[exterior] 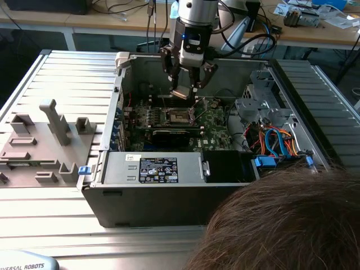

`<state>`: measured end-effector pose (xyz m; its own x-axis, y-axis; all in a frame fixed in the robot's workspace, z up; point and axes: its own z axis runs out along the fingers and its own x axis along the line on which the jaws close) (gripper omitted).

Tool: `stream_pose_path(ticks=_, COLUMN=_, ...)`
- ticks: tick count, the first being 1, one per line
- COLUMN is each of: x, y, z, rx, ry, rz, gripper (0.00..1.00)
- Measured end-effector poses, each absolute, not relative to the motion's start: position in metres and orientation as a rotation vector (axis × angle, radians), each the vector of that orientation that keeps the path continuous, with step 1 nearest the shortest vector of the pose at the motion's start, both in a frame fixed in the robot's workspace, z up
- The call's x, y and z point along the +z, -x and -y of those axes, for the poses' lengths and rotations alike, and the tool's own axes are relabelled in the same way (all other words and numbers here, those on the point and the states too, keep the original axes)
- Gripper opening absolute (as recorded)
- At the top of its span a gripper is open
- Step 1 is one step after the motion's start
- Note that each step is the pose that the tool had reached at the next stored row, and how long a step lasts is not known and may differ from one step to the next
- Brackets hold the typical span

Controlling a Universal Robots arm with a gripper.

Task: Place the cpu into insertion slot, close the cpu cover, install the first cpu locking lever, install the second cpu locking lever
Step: 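Place the cpu into insertion slot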

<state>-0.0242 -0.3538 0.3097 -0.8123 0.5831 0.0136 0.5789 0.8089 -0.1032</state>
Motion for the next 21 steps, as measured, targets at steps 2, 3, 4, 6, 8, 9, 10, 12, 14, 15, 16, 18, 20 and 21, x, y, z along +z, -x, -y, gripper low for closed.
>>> stream_pose_path(ticks=2, x=0.3096, y=0.0242, z=0.3538, rx=0.147, ry=0.949, rz=2.944, gripper=0.55)
stream_pose_path(ticks=3, x=0.3095, y=0.0242, z=0.3538, rx=0.147, ry=0.951, rz=2.944, gripper=0.55)
stream_pose_path(ticks=4, x=0.3095, y=0.0242, z=0.3538, rx=0.147, ry=0.952, rz=2.944, gripper=0.55)
stream_pose_path(ticks=6, x=0.3094, y=0.0242, z=0.3538, rx=0.147, ry=0.954, rz=2.943, gripper=0.55)
stream_pose_path(ticks=8, x=0.3093, y=0.0242, z=0.3538, rx=0.147, ry=0.956, rz=2.942, gripper=0.55)
stream_pose_path(ticks=9, x=0.3093, y=0.0242, z=0.3538, rx=0.148, ry=0.956, rz=2.942, gripper=0.55)
stream_pose_path(ticks=10, x=0.3092, y=0.0242, z=0.3538, rx=0.148, ry=0.957, rz=2.942, gripper=0.55)
stream_pose_path(ticks=12, x=0.3091, y=0.0242, z=0.3538, rx=0.148, ry=0.959, rz=2.941, gripper=0.55)
stream_pose_path(ticks=14, x=0.3091, y=0.0242, z=0.3538, rx=0.148, ry=0.960, rz=2.941, gripper=0.55)
stream_pose_path(ticks=15, x=0.3090, y=0.0242, z=0.3538, rx=0.148, ry=0.961, rz=2.940, gripper=0.55)
stream_pose_path(ticks=16, x=0.3090, y=0.0242, z=0.3538, rx=0.148, ry=0.962, rz=2.940, gripper=0.55)
stream_pose_path(ticks=18, x=0.3089, y=0.0242, z=0.3538, rx=0.149, ry=0.964, rz=2.939, gripper=0.55)
stream_pose_path(ticks=20, x=0.3088, y=0.0242, z=0.3538, rx=0.149, ry=0.966, rz=2.939, gripper=0.55)
stream_pose_path(ticks=21, x=0.3087, y=0.0242, z=0.3538, rx=0.149, ry=0.967, rz=2.938, gripper=0.55)
